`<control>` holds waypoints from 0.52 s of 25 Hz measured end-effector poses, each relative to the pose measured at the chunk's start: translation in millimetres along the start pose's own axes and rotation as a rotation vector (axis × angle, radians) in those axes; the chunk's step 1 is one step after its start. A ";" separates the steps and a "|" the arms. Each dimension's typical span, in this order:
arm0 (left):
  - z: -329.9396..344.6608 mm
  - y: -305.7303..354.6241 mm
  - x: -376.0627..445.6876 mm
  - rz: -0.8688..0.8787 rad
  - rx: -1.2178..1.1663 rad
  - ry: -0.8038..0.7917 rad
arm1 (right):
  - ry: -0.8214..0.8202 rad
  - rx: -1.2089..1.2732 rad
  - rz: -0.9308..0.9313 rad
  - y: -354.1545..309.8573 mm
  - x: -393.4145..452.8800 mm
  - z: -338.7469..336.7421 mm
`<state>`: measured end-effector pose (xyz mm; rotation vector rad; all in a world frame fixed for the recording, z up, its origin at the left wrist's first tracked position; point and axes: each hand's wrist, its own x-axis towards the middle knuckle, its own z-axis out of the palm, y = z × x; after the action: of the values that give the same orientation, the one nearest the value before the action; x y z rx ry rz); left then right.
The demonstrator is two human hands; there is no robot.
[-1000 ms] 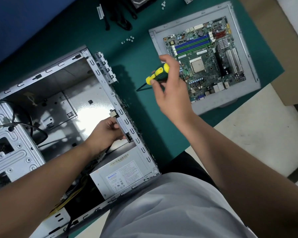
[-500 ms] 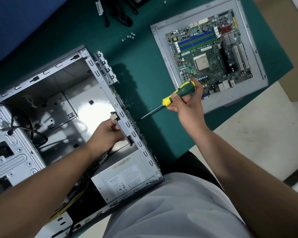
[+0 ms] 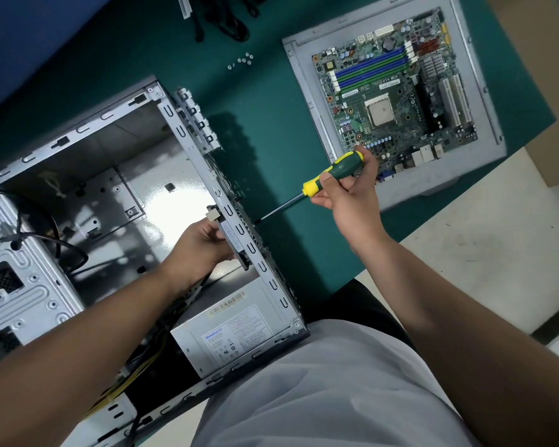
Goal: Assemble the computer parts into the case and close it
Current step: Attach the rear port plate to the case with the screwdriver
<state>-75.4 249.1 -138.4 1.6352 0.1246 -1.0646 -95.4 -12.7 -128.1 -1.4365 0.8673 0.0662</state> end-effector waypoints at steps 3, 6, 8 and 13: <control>-1.0 -2.1 1.6 -0.006 -0.010 0.010 | 0.000 0.002 0.011 -0.1 -1.3 -0.4; -2.0 -4.7 2.7 0.008 -0.015 -0.003 | -0.004 -0.007 0.020 0.4 -3.8 -0.7; -3.0 -5.2 2.7 0.030 -0.004 -0.013 | 0.008 -0.017 0.023 0.7 -4.4 -1.1; -4.8 -7.3 3.4 0.055 -0.026 -0.021 | 0.025 -0.022 0.018 1.2 -5.5 -2.1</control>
<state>-74.9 254.2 -146.1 1.5946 0.0790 -1.0344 -101.0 -11.8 -125.9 -1.4524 0.9026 0.0714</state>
